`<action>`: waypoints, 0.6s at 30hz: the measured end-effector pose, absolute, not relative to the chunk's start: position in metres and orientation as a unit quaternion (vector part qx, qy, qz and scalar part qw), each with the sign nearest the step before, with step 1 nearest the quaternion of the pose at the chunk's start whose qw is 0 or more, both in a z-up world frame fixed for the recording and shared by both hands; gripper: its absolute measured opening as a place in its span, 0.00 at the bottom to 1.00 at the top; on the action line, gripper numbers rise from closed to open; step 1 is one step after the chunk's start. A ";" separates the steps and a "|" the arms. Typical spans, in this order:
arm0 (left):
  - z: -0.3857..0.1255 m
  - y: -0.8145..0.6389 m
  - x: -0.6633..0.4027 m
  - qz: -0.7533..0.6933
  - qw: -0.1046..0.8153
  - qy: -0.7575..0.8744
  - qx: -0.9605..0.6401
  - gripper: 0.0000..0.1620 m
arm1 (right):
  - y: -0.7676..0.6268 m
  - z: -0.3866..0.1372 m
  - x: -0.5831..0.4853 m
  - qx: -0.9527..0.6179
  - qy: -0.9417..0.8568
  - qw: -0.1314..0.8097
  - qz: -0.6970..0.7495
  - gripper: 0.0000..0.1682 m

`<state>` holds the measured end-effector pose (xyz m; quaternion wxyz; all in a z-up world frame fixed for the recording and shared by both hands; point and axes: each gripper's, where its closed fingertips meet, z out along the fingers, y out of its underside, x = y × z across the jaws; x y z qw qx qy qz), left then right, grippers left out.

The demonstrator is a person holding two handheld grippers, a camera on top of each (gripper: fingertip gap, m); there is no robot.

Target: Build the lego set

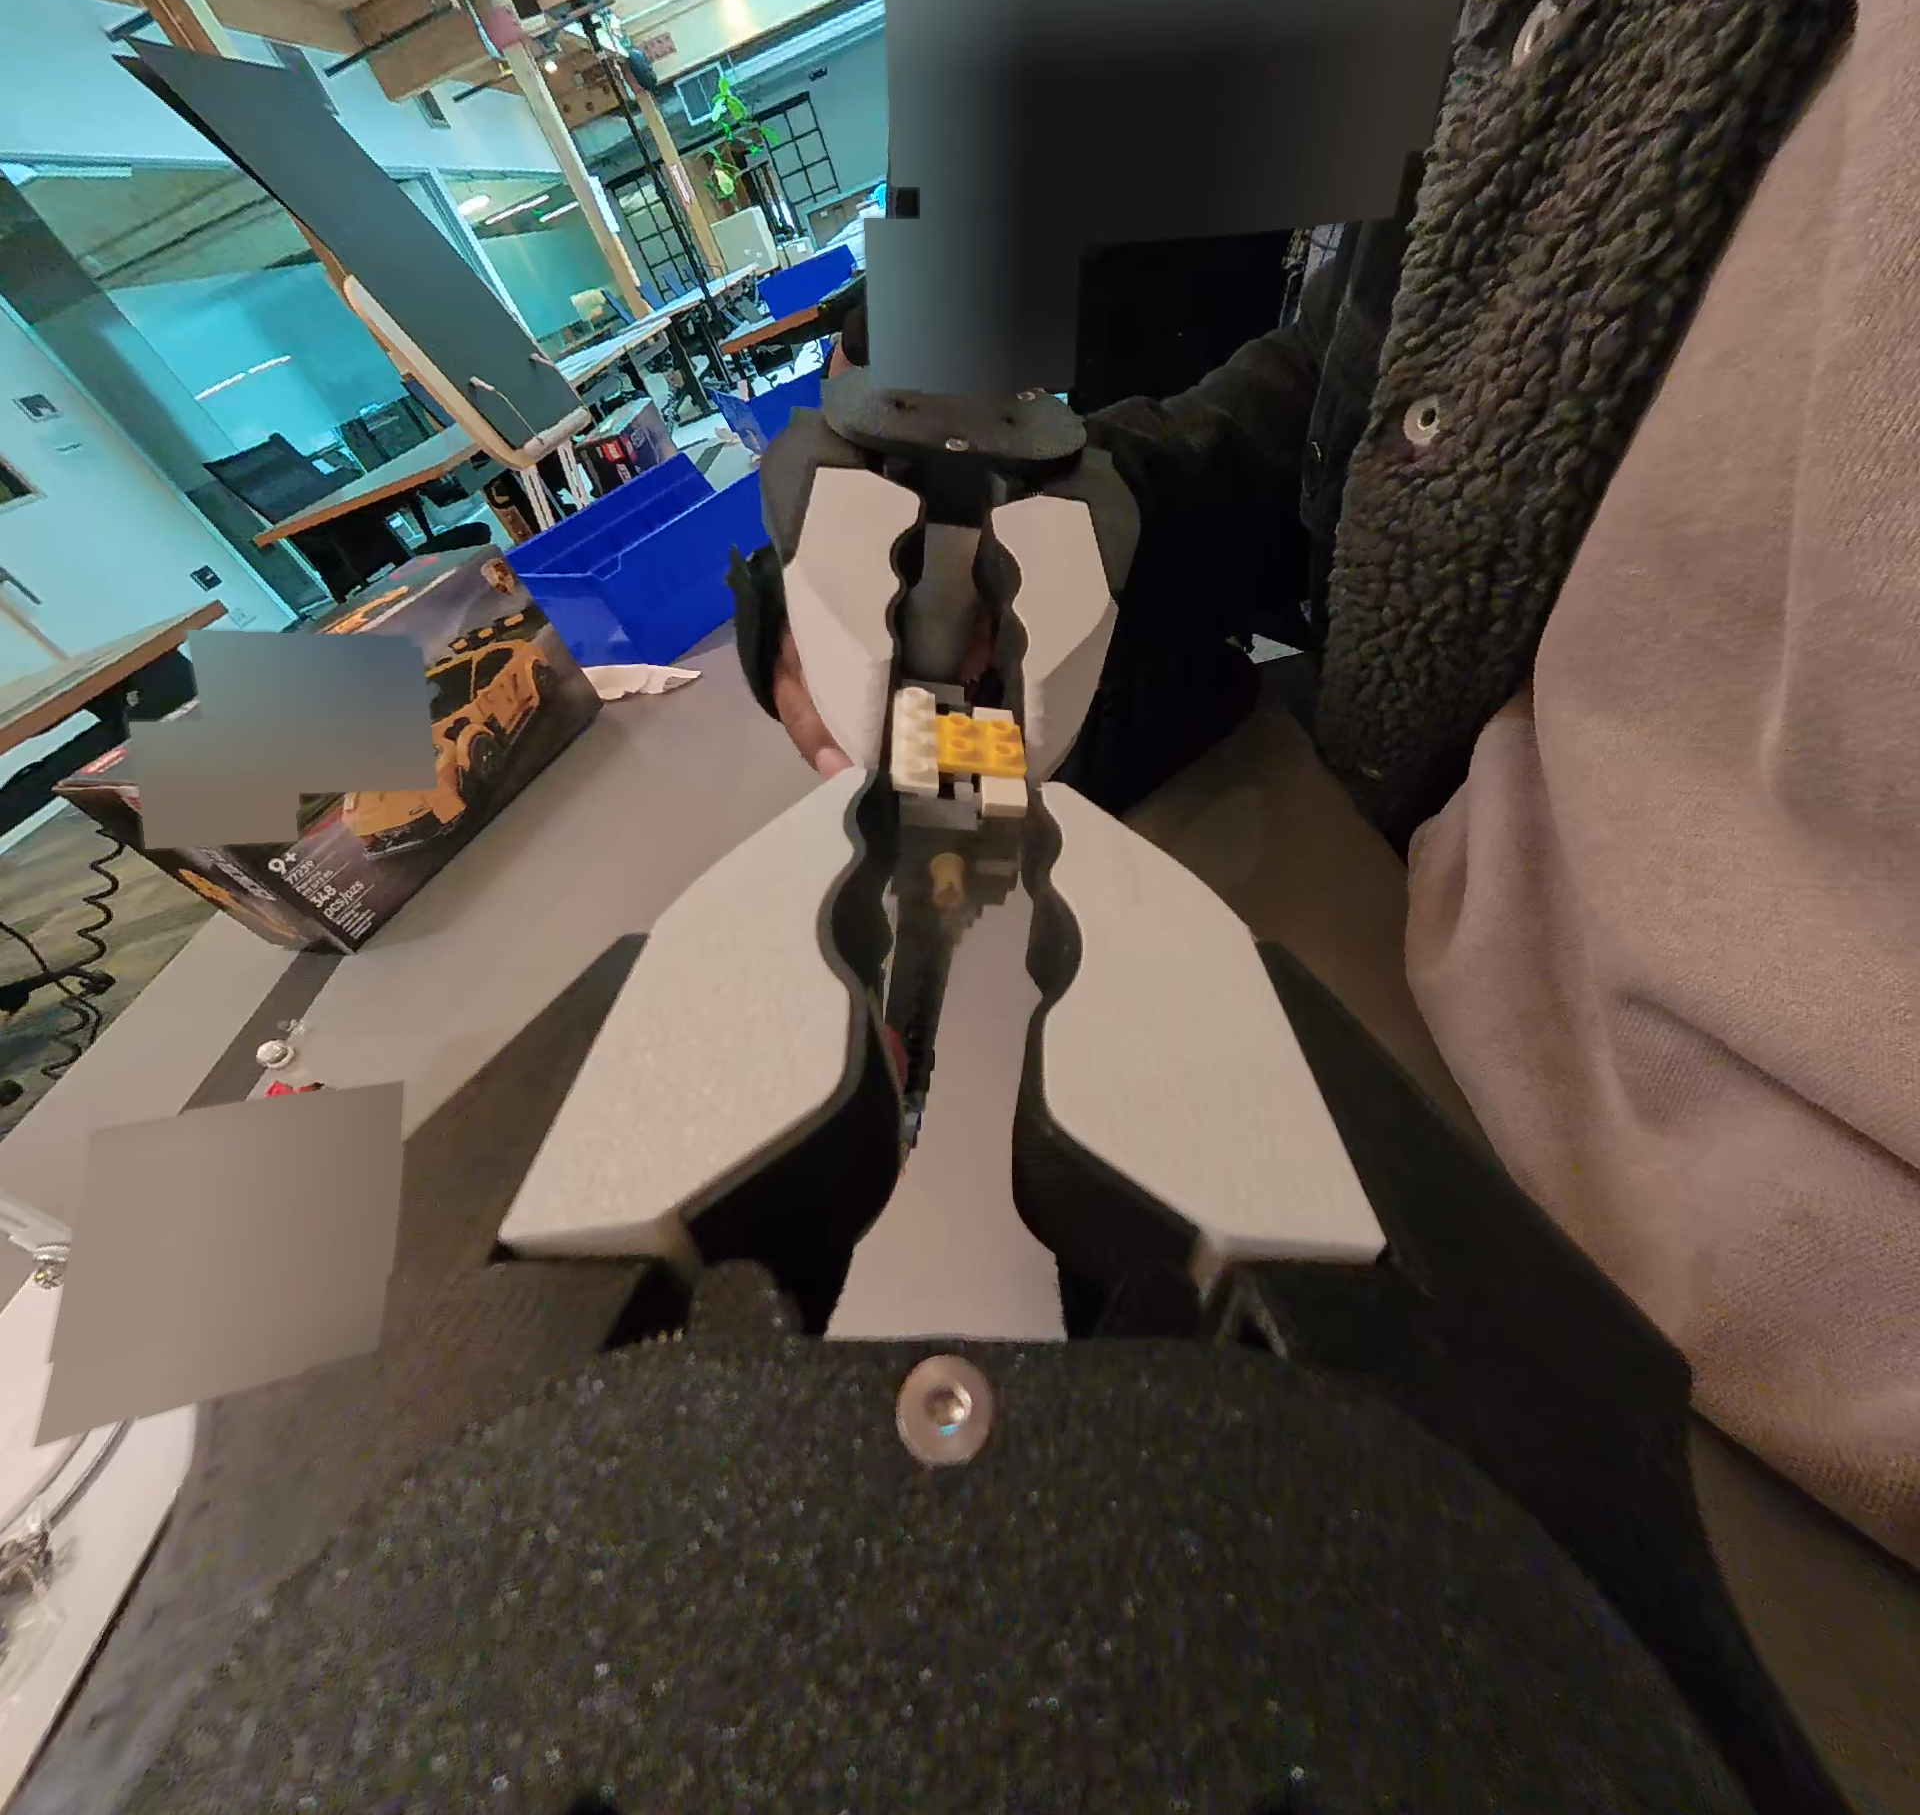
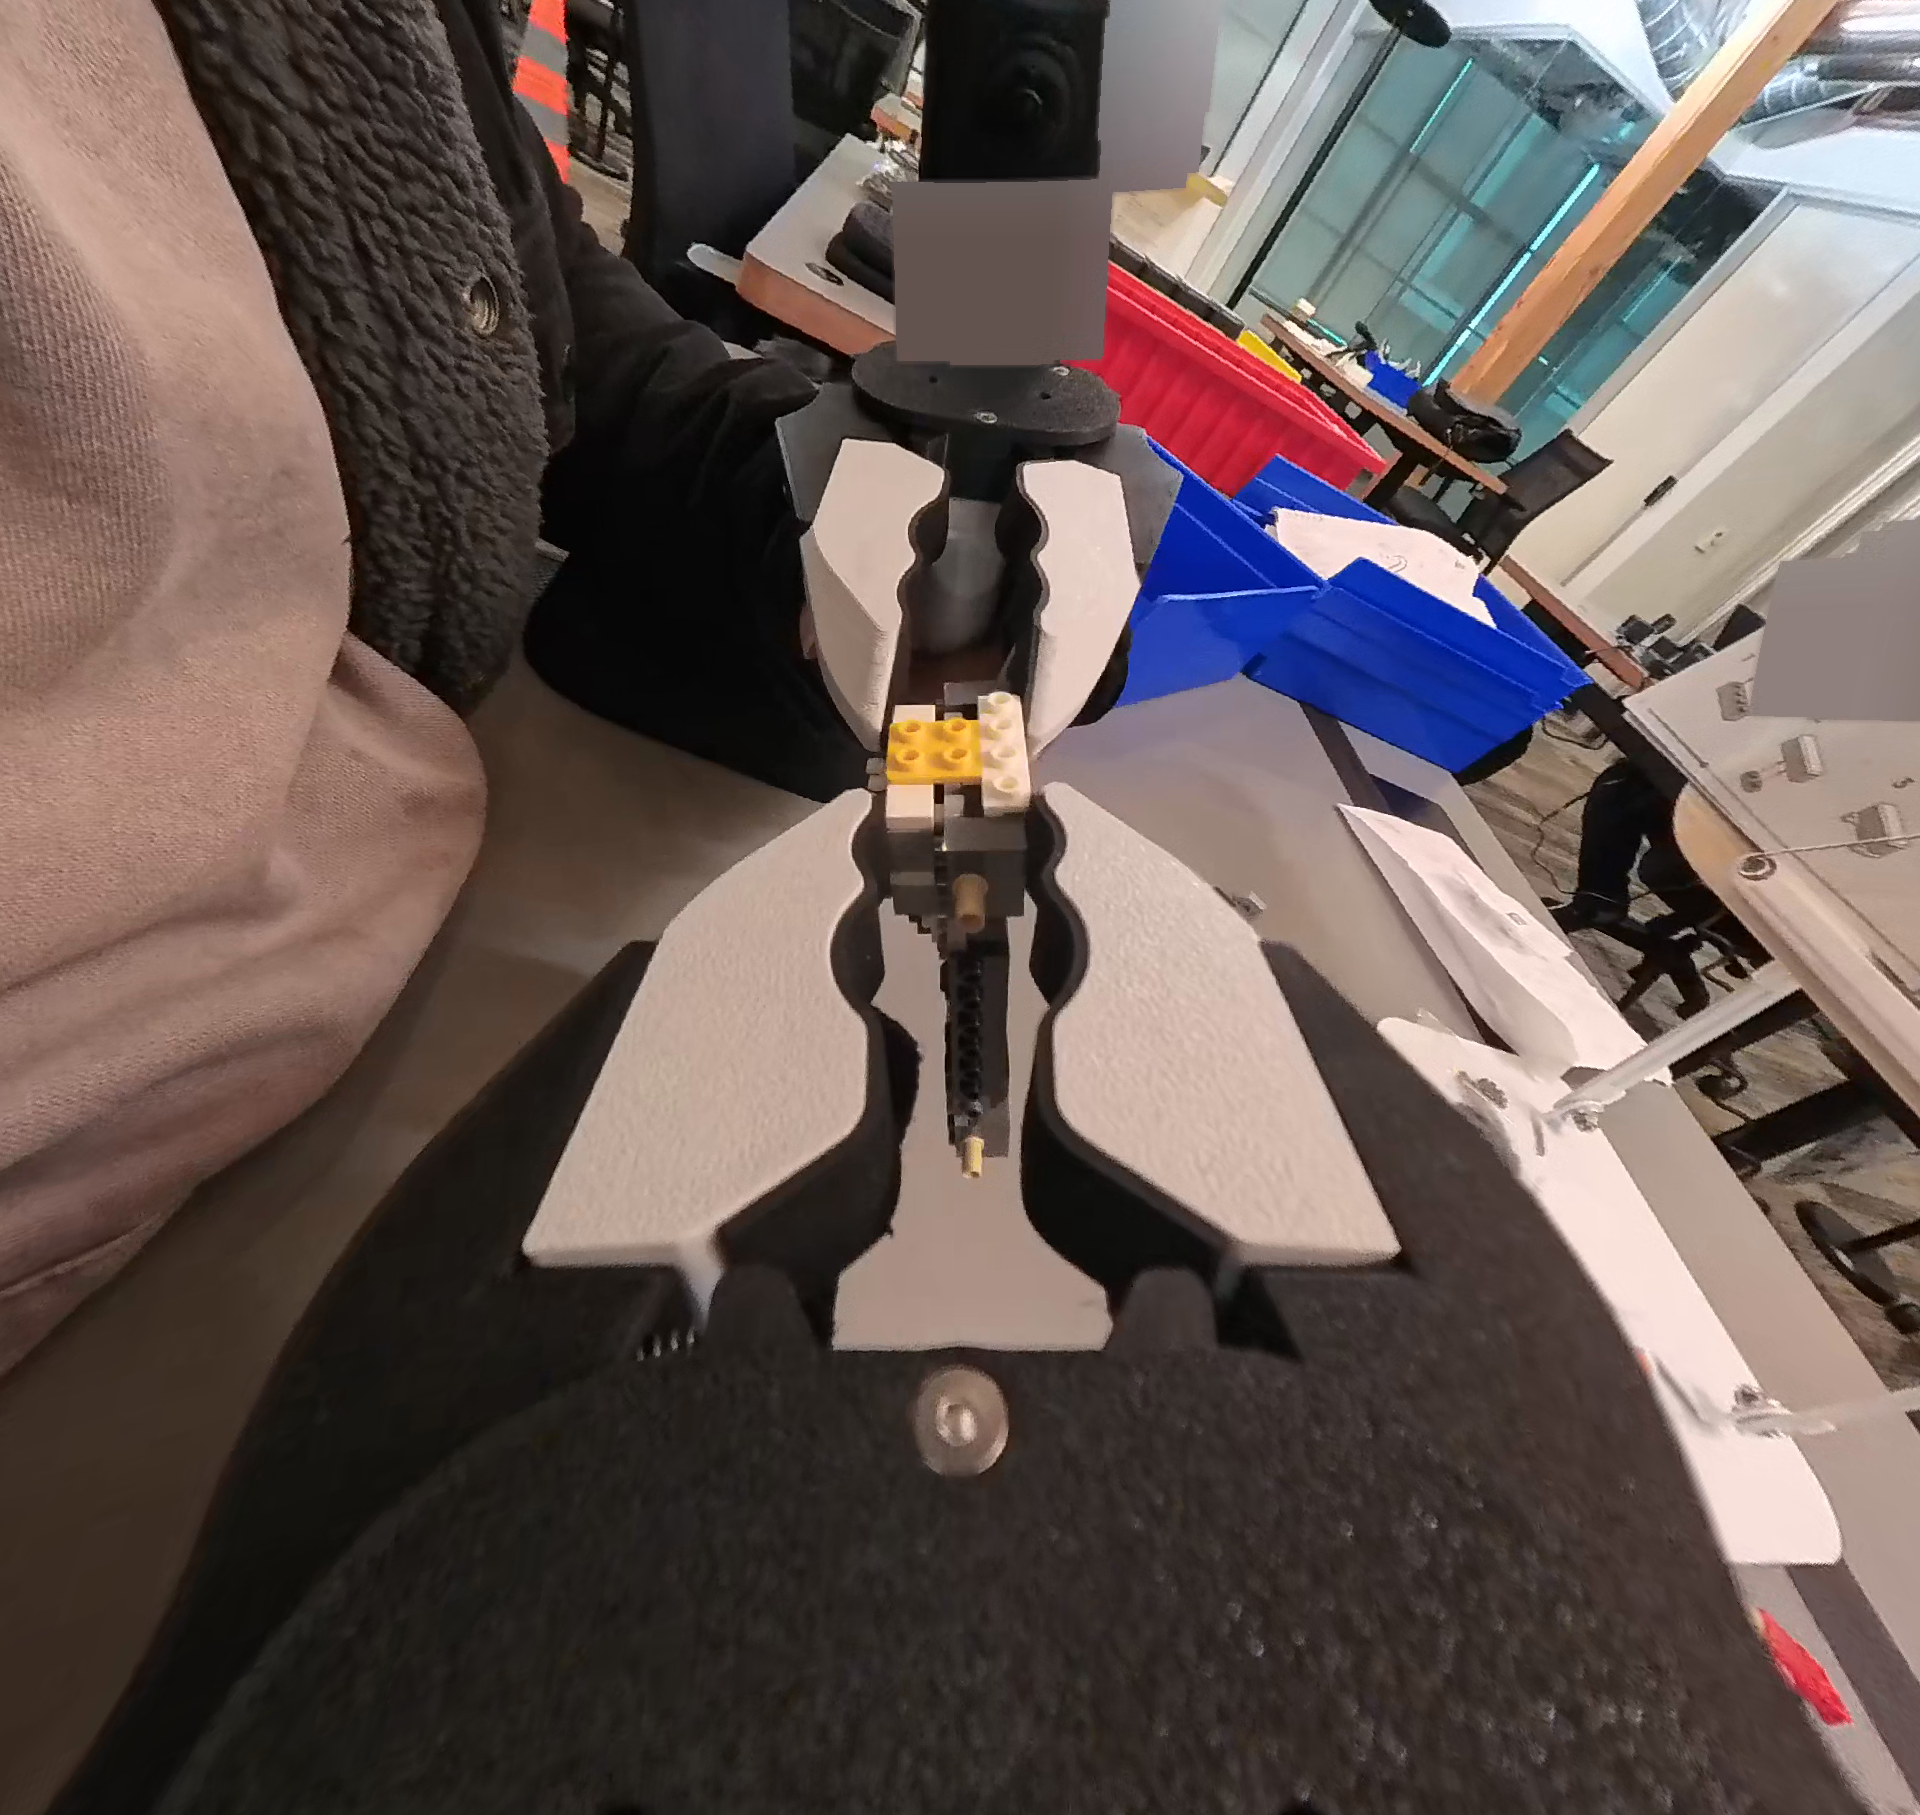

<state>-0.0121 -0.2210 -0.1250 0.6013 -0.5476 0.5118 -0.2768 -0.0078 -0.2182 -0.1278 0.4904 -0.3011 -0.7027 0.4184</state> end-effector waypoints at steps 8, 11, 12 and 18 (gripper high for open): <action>-0.131 -0.213 -0.016 -0.300 0.601 0.486 -0.559 0.15 | -0.209 -0.135 -0.013 -0.332 -0.695 0.484 0.415 0.15; -0.128 -0.204 -0.022 -0.326 0.612 0.443 -0.569 0.15 | -0.198 -0.133 -0.012 -0.348 -0.681 0.490 0.419 0.18; -0.126 -0.198 -0.027 -0.342 0.615 0.415 -0.576 0.15 | -0.191 -0.134 -0.011 -0.363 -0.674 0.486 0.420 0.20; -0.112 -0.176 -0.048 -0.484 0.591 0.265 -0.589 0.15 | -0.168 -0.149 -0.013 -0.423 -0.643 0.497 0.400 0.25</action>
